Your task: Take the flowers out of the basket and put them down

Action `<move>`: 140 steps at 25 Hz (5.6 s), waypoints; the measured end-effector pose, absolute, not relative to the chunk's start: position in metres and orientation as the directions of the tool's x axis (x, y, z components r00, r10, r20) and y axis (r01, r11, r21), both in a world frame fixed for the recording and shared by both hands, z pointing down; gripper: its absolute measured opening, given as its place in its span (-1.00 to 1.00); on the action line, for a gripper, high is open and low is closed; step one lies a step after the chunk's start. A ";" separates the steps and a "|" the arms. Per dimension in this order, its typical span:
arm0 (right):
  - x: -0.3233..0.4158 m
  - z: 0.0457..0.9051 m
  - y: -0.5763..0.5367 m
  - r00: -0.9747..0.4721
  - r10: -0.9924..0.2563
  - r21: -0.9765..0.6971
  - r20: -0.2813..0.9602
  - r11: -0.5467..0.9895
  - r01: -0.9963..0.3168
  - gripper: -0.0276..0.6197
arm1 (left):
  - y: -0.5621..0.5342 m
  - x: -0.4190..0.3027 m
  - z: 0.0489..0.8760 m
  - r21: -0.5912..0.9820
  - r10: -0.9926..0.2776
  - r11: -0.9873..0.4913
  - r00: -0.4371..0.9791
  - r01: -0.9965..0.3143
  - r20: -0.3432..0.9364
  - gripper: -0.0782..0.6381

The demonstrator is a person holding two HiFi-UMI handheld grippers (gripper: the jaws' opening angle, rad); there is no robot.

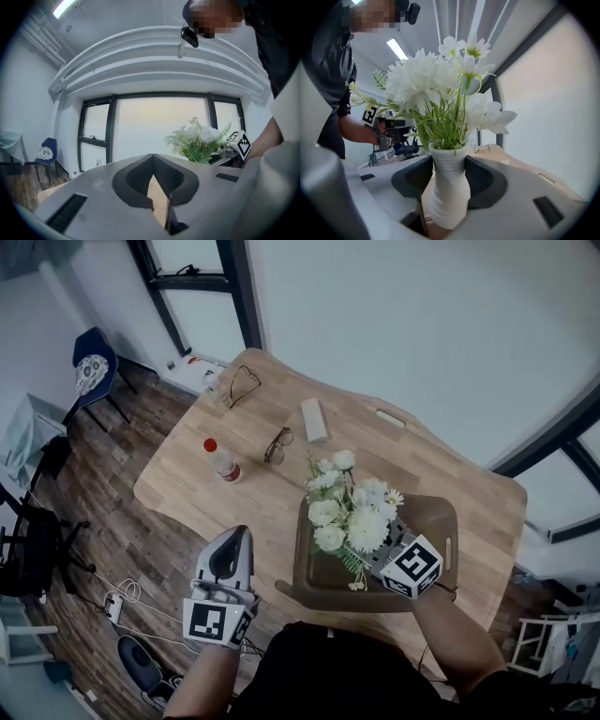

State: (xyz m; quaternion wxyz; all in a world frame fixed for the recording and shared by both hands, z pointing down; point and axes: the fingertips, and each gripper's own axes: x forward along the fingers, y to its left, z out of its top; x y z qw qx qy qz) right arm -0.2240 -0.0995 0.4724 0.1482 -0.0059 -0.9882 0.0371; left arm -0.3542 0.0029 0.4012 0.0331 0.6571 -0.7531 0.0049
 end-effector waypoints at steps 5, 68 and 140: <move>-0.205 0.454 -0.106 -0.960 -0.049 -0.056 0.275 0.996 -0.067 -0.19 | -0.013 -0.335 0.388 0.044 -0.996 0.083 -0.082 -0.996 0.036 -0.77; 0.166 0.381 -0.184 -0.644 -0.749 0.081 0.155 0.660 -0.747 -0.19 | -0.174 -0.040 0.362 -0.048 -0.874 -0.486 0.485 -0.873 0.029 -0.77; 0.211 0.552 -0.165 -0.545 -0.778 -0.026 0.313 0.566 -0.824 0.12 | -0.163 -0.044 0.359 -0.123 -0.897 -0.442 0.441 -0.889 0.036 -0.77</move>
